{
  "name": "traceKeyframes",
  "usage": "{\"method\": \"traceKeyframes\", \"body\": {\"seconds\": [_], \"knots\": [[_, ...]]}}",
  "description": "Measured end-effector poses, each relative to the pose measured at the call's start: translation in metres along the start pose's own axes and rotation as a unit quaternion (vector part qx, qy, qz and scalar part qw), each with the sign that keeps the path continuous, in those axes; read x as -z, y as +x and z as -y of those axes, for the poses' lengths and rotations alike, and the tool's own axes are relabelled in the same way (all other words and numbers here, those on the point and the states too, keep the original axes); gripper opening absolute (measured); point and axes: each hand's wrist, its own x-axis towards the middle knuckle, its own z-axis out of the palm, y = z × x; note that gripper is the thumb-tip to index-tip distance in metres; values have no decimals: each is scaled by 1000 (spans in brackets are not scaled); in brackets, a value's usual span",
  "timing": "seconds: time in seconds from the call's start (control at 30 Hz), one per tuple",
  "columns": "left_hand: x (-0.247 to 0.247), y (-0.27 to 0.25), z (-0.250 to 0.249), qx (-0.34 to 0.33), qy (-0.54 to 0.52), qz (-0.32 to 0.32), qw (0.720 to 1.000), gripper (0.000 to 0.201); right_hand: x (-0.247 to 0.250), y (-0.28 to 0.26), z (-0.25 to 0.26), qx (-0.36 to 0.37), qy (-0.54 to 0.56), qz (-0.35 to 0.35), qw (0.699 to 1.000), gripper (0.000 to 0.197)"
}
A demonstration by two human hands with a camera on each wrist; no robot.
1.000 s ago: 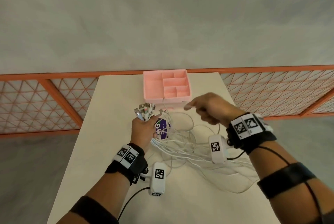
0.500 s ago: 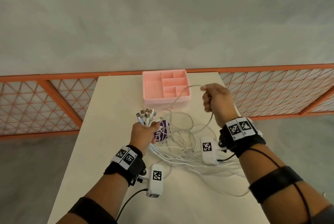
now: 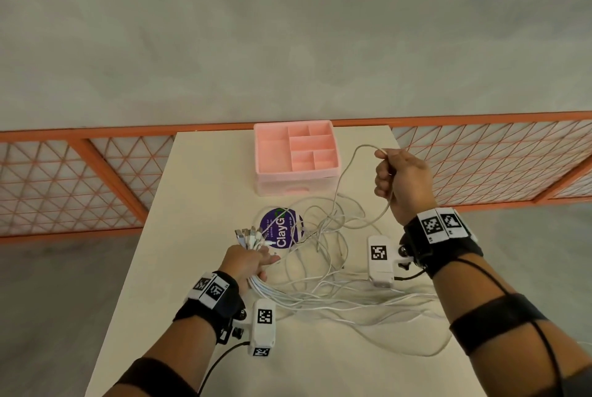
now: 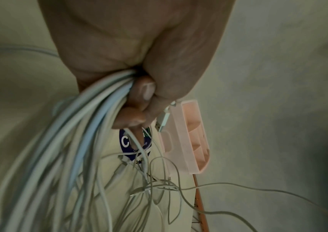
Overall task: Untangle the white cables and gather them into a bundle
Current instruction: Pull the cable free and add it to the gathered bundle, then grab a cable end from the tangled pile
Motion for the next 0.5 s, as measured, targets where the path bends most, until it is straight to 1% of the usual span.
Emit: {"method": "traceKeyframes", "body": {"seconds": [0.07, 0.13, 0.2, 0.27, 0.33, 0.4, 0.5], "knots": [[1, -2, 0, -12, 1, 18, 1000, 18, 1, 0, -2, -9, -21, 10, 1000, 26], [1, -7, -2, -24, -19, 35, 999, 8, 0, -1, -6, -27, -65, 37, 997, 27], [-1, -11, -8, -33, -54, 40, 997, 5, -2, -7, -15, -47, -131, 76, 987, 27], [-4, -16, -16, -45, -89, 47, 994, 9, -8, -15, -25, -66, -194, 119, 971, 26], [-9, -24, -25, -66, -127, 69, 987, 10, -13, -23, -37, -81, -244, 162, 953, 25], [-16, -30, -32, -103, -151, 91, 979, 10, -18, -30, -47, -90, -290, 202, 931, 23], [-25, -34, -41, -182, -161, 111, 964, 12, -26, -40, -52, -105, -341, 261, 897, 19]]}}
